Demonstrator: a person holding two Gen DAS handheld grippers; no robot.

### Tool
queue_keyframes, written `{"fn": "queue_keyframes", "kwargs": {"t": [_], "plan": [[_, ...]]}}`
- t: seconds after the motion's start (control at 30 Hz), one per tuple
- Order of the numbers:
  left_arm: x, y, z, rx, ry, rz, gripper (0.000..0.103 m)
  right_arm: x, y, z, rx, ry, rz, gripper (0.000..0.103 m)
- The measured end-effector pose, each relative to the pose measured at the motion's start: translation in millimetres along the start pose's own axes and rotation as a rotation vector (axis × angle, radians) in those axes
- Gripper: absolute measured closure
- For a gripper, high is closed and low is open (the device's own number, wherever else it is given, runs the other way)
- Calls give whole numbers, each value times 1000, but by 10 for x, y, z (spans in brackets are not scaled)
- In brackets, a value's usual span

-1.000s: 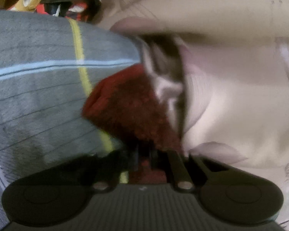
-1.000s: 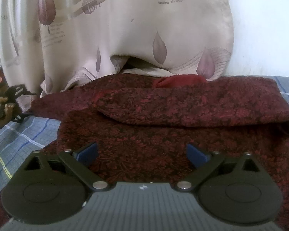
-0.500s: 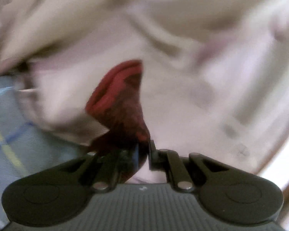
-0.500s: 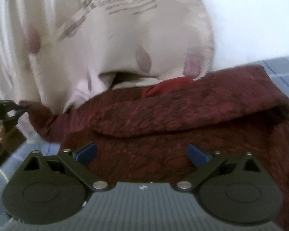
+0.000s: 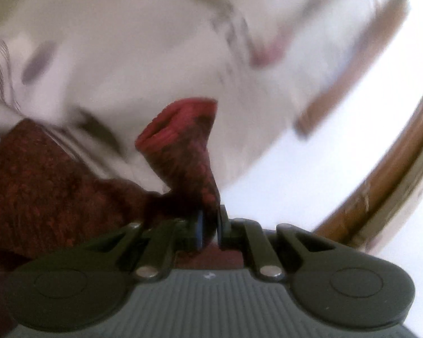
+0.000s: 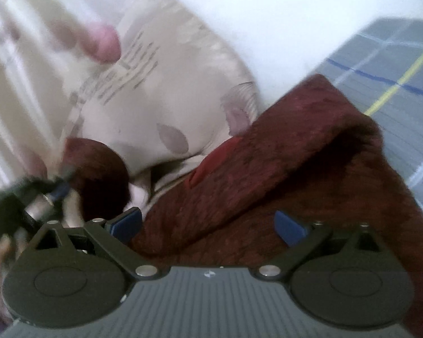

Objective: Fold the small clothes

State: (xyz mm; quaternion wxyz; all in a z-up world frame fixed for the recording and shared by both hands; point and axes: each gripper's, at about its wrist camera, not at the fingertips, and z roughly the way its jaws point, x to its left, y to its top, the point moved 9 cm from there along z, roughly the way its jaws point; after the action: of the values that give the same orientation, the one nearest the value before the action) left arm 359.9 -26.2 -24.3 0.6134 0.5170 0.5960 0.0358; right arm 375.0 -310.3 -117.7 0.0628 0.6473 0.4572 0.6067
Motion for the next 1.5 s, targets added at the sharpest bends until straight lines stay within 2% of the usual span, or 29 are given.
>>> {"fn": "queue_keyframes", "kwargs": {"t": [0.13,0.27,0.33,0.43,0.47,0.5,0.63,0.73,0.87,0.93,0.97,1.0,1.03,1.07,1.1,1.17,1.3,1.43,1.5], "plan": [[-90,-406,328,61,10,97,93,-88,107,-61,1,37,86,4],[-117,-736,542,116,36,192,92,-70,202,-60,35,63,84,3],[-111,-837,572,127,34,215,86,-31,278,-48,41,76,72,3],[-101,-900,631,156,-3,200,61,-17,373,-23,68,81,61,3],[-112,-928,625,165,-20,196,39,-33,408,-11,74,78,66,3],[-132,-948,608,166,-27,202,23,-58,431,12,88,78,79,3],[-275,-942,396,142,-60,229,20,-168,494,96,121,92,157,3],[-222,-844,227,115,-30,200,20,-237,505,168,147,98,216,3],[110,-731,-170,19,43,120,19,-286,497,270,175,49,215,3],[326,-701,-323,-20,83,86,19,-300,458,343,201,9,183,7],[463,-697,-389,-32,116,63,19,-287,426,383,219,4,156,14],[589,-696,-442,-42,145,32,19,-257,393,431,240,0,127,36],[701,-701,-507,-52,165,-3,19,-234,357,476,264,-24,86,54],[814,-709,-582,-68,177,-45,19,-212,323,529,291,-70,36,87],[886,-697,-640,-91,181,-74,19,-182,307,560,307,-97,-2,88],[944,-672,-738,-146,162,-110,19,-13,379,549,282,-79,-80,89],[890,-670,-675,-136,188,-55,19,358,765,407,152,-39,-248,90],[890,-693,-711,-127,186,-23,19,257,997,466,118,-115,-352,90],[893,-695,-742,-128,185,-39,19,93,981,534,143,-140,-352,90]]}}
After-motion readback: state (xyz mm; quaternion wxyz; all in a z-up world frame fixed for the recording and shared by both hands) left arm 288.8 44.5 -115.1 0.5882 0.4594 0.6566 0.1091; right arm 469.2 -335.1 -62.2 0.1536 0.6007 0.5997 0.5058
